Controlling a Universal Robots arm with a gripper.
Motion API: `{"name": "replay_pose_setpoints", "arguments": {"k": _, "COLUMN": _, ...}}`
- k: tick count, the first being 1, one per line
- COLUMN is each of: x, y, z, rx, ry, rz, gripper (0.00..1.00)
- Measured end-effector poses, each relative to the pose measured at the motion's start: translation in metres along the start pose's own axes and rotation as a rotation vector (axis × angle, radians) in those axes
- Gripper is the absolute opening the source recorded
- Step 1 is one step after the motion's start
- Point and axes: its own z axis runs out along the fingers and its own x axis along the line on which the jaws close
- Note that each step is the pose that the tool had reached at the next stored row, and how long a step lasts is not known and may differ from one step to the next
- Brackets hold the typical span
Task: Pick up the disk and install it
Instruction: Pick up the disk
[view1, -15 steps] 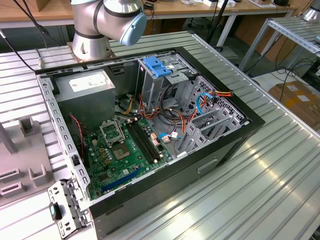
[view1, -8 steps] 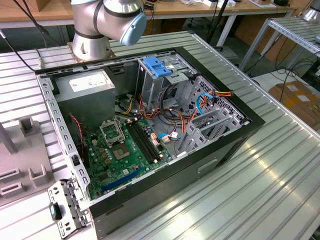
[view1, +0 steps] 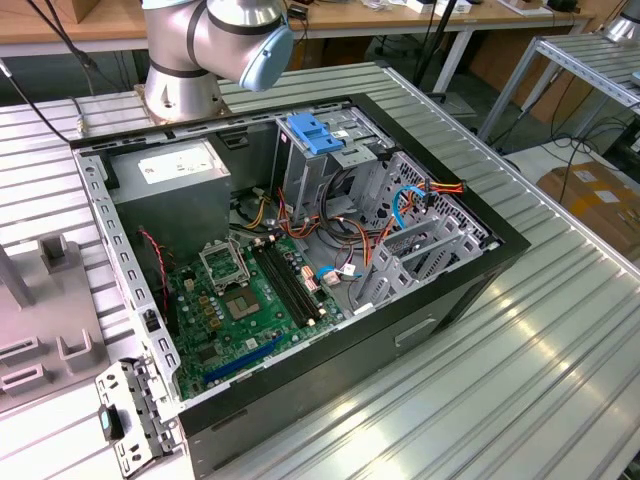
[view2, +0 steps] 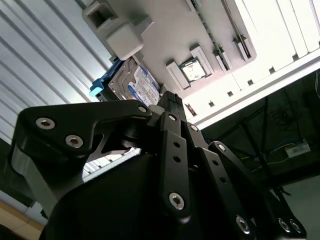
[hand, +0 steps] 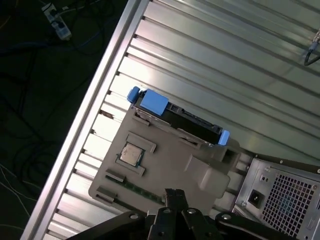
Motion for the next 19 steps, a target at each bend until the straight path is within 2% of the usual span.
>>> {"name": "replay_pose_setpoints", "arguments": {"k": 6, "x": 0.0, "y": 0.0, "z": 0.0, "rx": -0.0009, "ry": 0.0018, "rz": -0.039, "gripper": 0.11}}
{"name": "replay_pose_setpoints", "arguments": {"k": 10, "x": 0.0, "y": 0.0, "z": 0.0, "rx": -0.002, "ry": 0.0037, "rz": -0.082, "gripper": 0.11}}
{"name": "replay_pose_setpoints", "arguments": {"k": 19, "x": 0.0, "y": 0.0, "z": 0.0, "rx": -0.0037, "ry": 0.0067, "rz": -0.15, "gripper": 0.11}}
